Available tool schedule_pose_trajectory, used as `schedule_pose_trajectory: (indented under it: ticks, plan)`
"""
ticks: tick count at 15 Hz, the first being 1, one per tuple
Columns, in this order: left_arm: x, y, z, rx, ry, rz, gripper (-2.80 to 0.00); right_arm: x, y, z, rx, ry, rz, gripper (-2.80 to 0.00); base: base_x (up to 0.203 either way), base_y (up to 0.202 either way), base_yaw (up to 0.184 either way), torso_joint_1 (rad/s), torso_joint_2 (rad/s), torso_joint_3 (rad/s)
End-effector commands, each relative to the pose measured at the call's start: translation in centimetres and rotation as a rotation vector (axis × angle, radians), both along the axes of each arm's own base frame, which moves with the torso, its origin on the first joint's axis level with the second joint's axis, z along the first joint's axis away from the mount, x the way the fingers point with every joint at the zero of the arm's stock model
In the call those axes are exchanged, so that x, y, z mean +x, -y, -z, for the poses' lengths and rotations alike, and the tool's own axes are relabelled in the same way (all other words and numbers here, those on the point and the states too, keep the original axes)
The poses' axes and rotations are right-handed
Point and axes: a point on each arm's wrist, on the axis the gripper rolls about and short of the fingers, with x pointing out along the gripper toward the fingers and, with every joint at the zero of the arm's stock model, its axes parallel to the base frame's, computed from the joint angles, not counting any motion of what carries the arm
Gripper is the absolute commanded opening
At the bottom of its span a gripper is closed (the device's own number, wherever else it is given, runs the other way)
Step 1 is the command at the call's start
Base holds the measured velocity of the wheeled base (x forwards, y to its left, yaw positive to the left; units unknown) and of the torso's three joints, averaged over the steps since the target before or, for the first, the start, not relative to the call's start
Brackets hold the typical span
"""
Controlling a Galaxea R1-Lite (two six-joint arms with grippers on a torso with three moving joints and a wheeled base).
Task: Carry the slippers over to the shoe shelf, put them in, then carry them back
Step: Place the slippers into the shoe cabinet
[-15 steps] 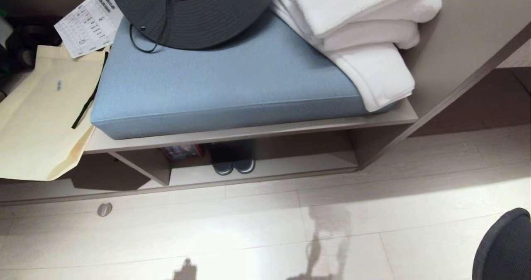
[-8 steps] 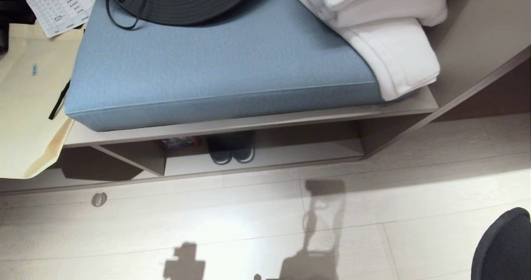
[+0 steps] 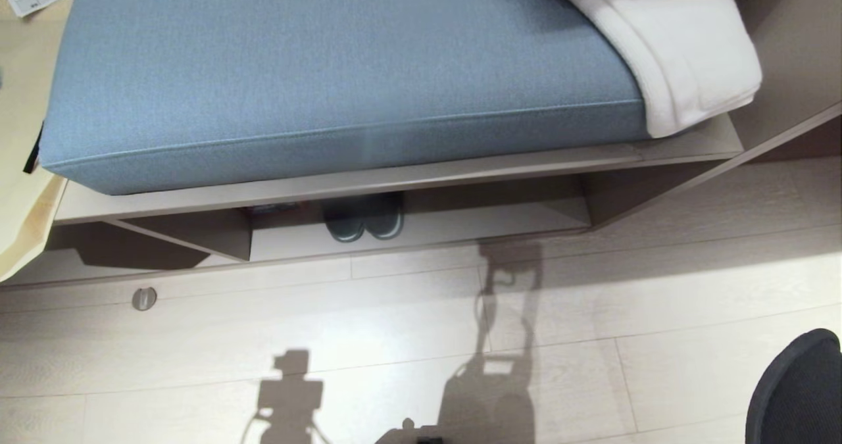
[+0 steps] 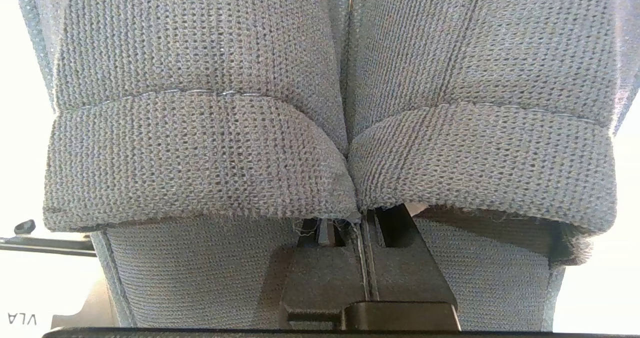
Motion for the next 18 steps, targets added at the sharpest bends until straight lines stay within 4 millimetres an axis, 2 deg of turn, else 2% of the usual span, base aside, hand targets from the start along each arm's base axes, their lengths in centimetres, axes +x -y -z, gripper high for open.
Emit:
schedule_pose_trajectory:
  ticks: [1, 18]
  plan:
    - [0.01, 0.00, 0.00, -0.001, -0.002, 0.000, -2.80, 0.00, 0.00, 0.00, 0.000, 0.000, -0.001, -2.80, 0.000, 0.000, 0.000, -0.002, 0.00, -0.190]
    - [0.01, 0.00, 0.00, -0.001, -0.001, 0.000, -2.80, 0.00, 0.00, 0.01, -0.006, -0.001, 0.000, -2.80, 0.000, 0.000, 0.000, 0.003, 0.00, -0.198]
